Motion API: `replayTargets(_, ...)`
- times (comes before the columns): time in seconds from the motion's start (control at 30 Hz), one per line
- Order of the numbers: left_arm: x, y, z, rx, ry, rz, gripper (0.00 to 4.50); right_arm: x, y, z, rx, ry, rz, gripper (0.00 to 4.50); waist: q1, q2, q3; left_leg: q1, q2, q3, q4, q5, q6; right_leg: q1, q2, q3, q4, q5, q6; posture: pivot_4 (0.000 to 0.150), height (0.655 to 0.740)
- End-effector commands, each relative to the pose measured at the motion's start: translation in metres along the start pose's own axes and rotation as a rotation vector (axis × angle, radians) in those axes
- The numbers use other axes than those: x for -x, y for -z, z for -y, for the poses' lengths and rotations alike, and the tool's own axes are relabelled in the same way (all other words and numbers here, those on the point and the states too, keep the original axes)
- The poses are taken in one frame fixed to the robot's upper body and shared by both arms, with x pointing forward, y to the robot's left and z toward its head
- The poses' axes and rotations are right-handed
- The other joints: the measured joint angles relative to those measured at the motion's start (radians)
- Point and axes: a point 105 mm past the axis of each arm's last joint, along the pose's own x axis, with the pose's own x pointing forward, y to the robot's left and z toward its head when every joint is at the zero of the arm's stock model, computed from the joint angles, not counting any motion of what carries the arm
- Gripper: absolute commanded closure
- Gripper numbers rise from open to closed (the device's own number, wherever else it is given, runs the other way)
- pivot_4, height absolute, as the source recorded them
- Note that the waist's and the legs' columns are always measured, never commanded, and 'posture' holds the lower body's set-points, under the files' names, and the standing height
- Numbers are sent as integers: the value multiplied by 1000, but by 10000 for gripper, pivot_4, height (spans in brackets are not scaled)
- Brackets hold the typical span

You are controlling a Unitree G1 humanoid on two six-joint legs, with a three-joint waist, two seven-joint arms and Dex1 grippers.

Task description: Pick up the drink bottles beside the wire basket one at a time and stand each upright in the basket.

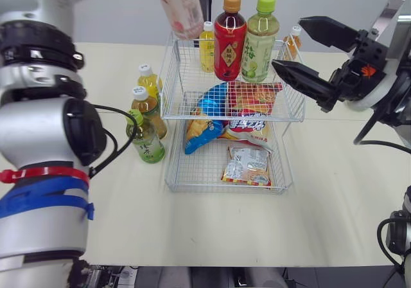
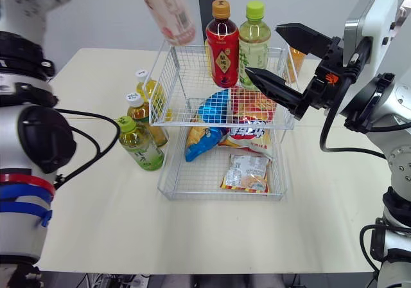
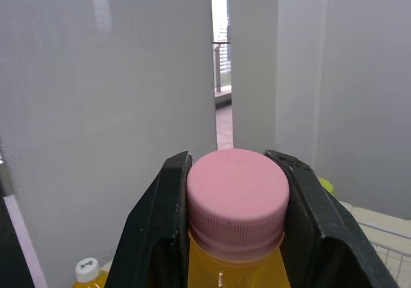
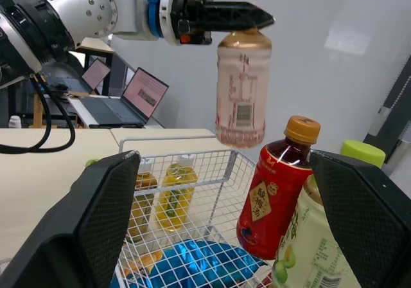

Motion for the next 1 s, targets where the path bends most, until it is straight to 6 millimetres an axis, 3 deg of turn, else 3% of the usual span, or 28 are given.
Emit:
replayTargets(0.03, -7, -2, 6, -85, 12, 5, 31425, 7, -13, 2, 63, 53, 33, 0, 0, 1, 0, 0, 0, 0, 0, 0, 0, 0, 0, 0, 0, 0, 0, 1500, 7400)
replayTargets(0.13, -12, 20, 5, -117, -1, -44, 31425, 8, -14, 4, 67, 79, 38, 0, 0, 1, 0, 0, 0, 1, 0, 0, 0, 0, 0, 1, 0, 0, 0, 1500, 7400)
replayTargets(0.43, -24, 50, 7, -45, -7, -56, 31425, 7, -14, 5, 72, 105, 33, 0, 6, 1, 0, -1, -1, 1, 0, 0, 0, 0, 0, 1, -1, 0, 0, 1500, 7400)
replayTargets(0.63, -22, 58, 1, -35, -38, -59, 31425, 6, -14, 2, 71, 96, 22, 0, 5, 1, 0, 0, -1, 1, 0, 0, 0, 0, 0, 1, 0, 0, 0, 1500, 7400)
replayTargets(0.93, -9, 53, -6, -27, -55, -43, 2760, 7, -15, 1, 60, 86, 24, 0, 4, 1, 0, 0, -1, 1, 0, 0, 0, 0, 0, 1, 0, 0, 0, 1500, 7400)
replayTargets(1.0, 1, 50, -11, -16, -69, -23, 223, 7, -16, 2, 57, 87, 34, 0, 2, 1, 0, 0, -1, 1, 0, 0, 0, 0, 0, 1, 0, 0, 0, 1500, 7400)
